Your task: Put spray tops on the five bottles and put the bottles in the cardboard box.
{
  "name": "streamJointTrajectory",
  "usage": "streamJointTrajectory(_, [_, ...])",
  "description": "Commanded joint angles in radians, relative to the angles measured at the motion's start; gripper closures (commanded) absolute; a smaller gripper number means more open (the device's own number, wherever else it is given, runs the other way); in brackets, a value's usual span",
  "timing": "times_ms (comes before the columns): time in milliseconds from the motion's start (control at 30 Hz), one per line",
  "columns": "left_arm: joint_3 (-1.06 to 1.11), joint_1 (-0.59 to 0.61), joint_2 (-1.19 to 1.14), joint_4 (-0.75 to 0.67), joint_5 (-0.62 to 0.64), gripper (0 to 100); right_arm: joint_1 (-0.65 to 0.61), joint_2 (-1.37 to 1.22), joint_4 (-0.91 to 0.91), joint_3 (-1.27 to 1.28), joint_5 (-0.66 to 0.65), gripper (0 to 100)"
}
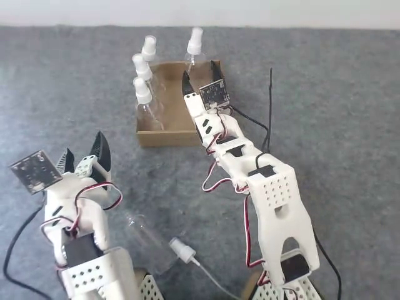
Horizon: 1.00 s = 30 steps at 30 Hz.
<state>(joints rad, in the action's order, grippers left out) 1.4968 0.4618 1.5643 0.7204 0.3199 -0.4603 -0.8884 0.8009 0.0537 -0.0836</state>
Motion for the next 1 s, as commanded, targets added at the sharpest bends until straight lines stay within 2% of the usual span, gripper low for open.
streamJointTrajectory(0, [-0.015,0.003,0.014,-0.032,-0.009,74,0.004,0.044,0.010,0.011,-0.018,76.9])
streamJointTrajectory(967, [-0.010,0.003,0.014,-0.052,-0.009,74,-0.012,0.518,0.010,0.520,-0.009,77.1])
